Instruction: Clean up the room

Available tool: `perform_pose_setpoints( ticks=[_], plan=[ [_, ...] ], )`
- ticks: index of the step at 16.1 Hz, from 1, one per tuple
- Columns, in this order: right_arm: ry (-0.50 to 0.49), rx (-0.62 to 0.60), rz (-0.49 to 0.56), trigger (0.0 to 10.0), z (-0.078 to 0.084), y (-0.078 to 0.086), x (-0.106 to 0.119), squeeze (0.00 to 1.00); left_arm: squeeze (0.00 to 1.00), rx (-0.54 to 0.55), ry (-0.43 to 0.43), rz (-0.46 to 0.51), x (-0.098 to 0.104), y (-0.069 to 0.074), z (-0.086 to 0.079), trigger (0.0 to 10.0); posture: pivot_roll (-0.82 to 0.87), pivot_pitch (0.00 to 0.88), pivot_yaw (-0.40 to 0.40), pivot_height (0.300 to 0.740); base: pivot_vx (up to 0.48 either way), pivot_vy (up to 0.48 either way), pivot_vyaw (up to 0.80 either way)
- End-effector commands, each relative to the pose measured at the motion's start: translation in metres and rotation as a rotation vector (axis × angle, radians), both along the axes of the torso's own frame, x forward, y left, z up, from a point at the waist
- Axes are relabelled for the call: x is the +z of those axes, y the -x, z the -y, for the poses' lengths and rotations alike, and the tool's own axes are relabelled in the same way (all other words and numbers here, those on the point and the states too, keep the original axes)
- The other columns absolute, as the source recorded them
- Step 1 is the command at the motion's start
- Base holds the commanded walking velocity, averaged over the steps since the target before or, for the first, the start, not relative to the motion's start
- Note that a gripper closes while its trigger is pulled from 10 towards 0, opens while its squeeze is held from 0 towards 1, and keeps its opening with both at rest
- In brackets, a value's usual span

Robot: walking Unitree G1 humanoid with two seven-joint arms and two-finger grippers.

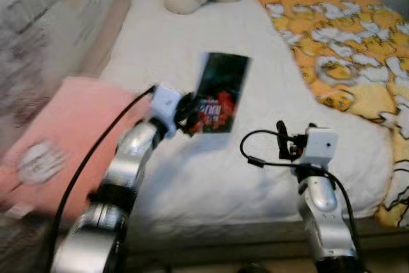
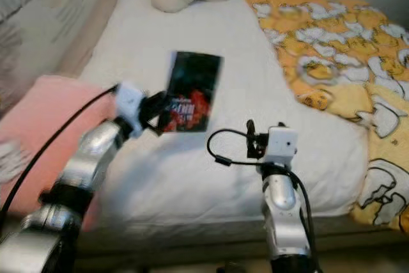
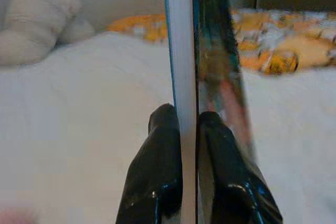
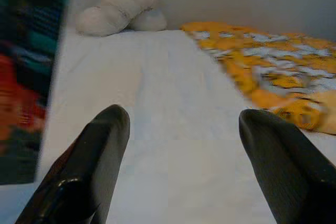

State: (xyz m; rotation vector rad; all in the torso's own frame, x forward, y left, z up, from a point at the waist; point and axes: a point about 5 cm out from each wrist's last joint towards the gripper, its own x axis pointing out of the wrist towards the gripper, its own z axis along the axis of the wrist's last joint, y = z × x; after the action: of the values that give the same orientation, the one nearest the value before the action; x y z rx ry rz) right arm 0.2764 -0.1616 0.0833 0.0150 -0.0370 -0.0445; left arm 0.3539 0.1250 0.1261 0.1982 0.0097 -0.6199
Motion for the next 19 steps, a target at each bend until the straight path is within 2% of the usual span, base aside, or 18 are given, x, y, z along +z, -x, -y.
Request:
perform_pose_setpoints(
  ticks=[1, 2, 3, 4, 5, 6, 7, 8, 9, 10, 12, 13, 14, 15, 16, 17, 18, 19],
  plan=[
    [0.000, 0.024, 0.007, 10.0, -0.003, -0.001, 0.002, 0.00, 0.00, -0.010, -0.030, 0.024, 0.009, -0.007, -0.003, 0.0, 0.05, 0.000, -0.044, 0.740, 0.000, 0.000, 0.00],
    [0.006, 0.038, -0.005, 10.0, -0.002, 0.003, 0.001, 0.00, 0.00, -0.029, -0.113, -0.086, -0.004, -0.012, -0.008, 0.0, 0.04, 0.000, -0.053, 0.740, 0.000, 0.000, 0.00],
    [0.007, 0.040, -0.006, 10.0, -0.002, 0.005, 0.001, 0.00, 0.00, -0.033, -0.125, -0.110, -0.006, -0.012, -0.010, 0.0, 0.03, 0.000, -0.055, 0.740, 0.000, 0.000, 0.00],
    [0.014, 0.054, -0.012, 10.0, 0.000, 0.012, 0.002, 0.00, 0.00, 0.006, -0.167, -0.161, -0.012, -0.015, -0.017, 0.0, 0.00, 0.000, -0.071, 0.740, 0.000, 0.000, 0.00],
    [0.015, 0.082, -0.017, 10.0, 0.000, 0.020, 0.004, 0.00, 0.00, 0.034, -0.176, -0.225, -0.018, -0.017, -0.020, 0.0, -0.02, 0.000, -0.080, 0.740, 0.000, 0.000, 0.00],
    [0.014, 0.092, -0.016, 10.0, -0.001, 0.024, 0.005, 0.00, 0.00, 0.034, -0.172, -0.243, -0.020, -0.017, -0.021, 0.0, -0.03, 0.000, -0.083, 0.740, 0.000, 0.000, 0.00],
    [0.018, 0.120, -0.027, 10.0, -0.002, 0.034, 0.006, 0.00, 0.00, 0.050, -0.181, -0.290, -0.025, -0.016, -0.019, 0.0, -0.04, 0.015, -0.096, 0.740, 0.000, 0.000, 0.00],
    [0.028, 0.167, -0.060, 10.0, -0.005, 0.056, 0.007, 0.00, 0.00, 0.073, -0.195, -0.326, -0.029, -0.017, -0.016, 0.0, -0.08, 0.076, -0.116, 0.740, 0.000, 0.000, 0.00],
    [0.032, 0.189, -0.072, 10.0, -0.007, 0.063, 0.007, 0.00, 0.00, 0.084, -0.206, -0.326, -0.030, -0.017, -0.015, 0.0, -0.09, 0.090, -0.122, 0.740, 0.000, 0.000, 0.00],
    [0.024, 0.250, -0.097, 10.0, -0.012, 0.077, 0.007, 0.00, 0.00, 0.090, -0.242, -0.325, -0.031, -0.018, -0.015, 0.0, -0.11, 0.113, -0.130, 0.740, 0.000, 0.000, 0.00],
    [-0.030, 0.362, -0.133, 10.0, -0.022, 0.093, 0.009, 0.00, 0.00, 0.081, -0.254, -0.332, -0.030, -0.018, -0.017, 0.0, -0.13, 0.135, -0.134, 0.740, 0.000, 0.000, 0.00],
    [-0.020, 0.348, -0.150, 10.0, -0.015, 0.094, 0.011, 0.00, 0.00, 0.063, -0.259, -0.299, -0.017, -0.024, -0.018, 0.0, -0.14, 0.138, -0.130, 0.740, 0.000, 0.000, 0.00],
    [-0.008, 0.308, -0.168, 10.0, -0.004, 0.095, 0.011, 0.00, 0.00, 0.061, -0.268, -0.217, 0.007, -0.035, -0.021, 0.0, -0.14, 0.140, -0.126, 0.740, 0.000, 0.000, 0.00],
    [-0.005, 0.298, -0.174, 10.0, -0.002, 0.096, 0.010, 0.00, 0.00, 0.065, -0.259, -0.187, 0.016, -0.038, -0.022, 0.0, -0.14, 0.140, -0.123, 0.740, 0.000, 0.000, 0.00],
    [-0.009, 0.290, -0.182, 10.0, -0.002, 0.098, 0.010, 0.00, 0.00, 0.061, -0.231, -0.140, 0.035, -0.044, -0.025, 0.0, -0.14, 0.141, -0.116, 0.740, 0.000, 0.000, 0.00],
    [-0.022, 0.292, -0.193, 10.0, -0.005, 0.104, 0.011, 0.00, 0.00, 0.013, -0.187, -0.122, 0.055, -0.048, -0.029, 0.0, -0.14, 0.143, -0.104, 0.740, 0.000, 0.000, 0.00],
    [-0.047, 0.303, -0.193, 10.0, -0.007, 0.106, 0.011, 0.00, 0.00, -0.044, -0.151, -0.149, 0.058, -0.047, -0.029, 0.0, -0.13, 0.145, -0.101, 0.740, 0.000, 0.000, 0.00],
    [-0.072, 0.319, -0.184, 10.0, -0.009, 0.107, 0.014, 0.00, 0.00, -0.123, -0.099, -0.234, 0.051, -0.042, -0.027, 0.0, -0.11, 0.149, -0.098, 0.740, 0.000, 0.000, 0.00]
  ],
)
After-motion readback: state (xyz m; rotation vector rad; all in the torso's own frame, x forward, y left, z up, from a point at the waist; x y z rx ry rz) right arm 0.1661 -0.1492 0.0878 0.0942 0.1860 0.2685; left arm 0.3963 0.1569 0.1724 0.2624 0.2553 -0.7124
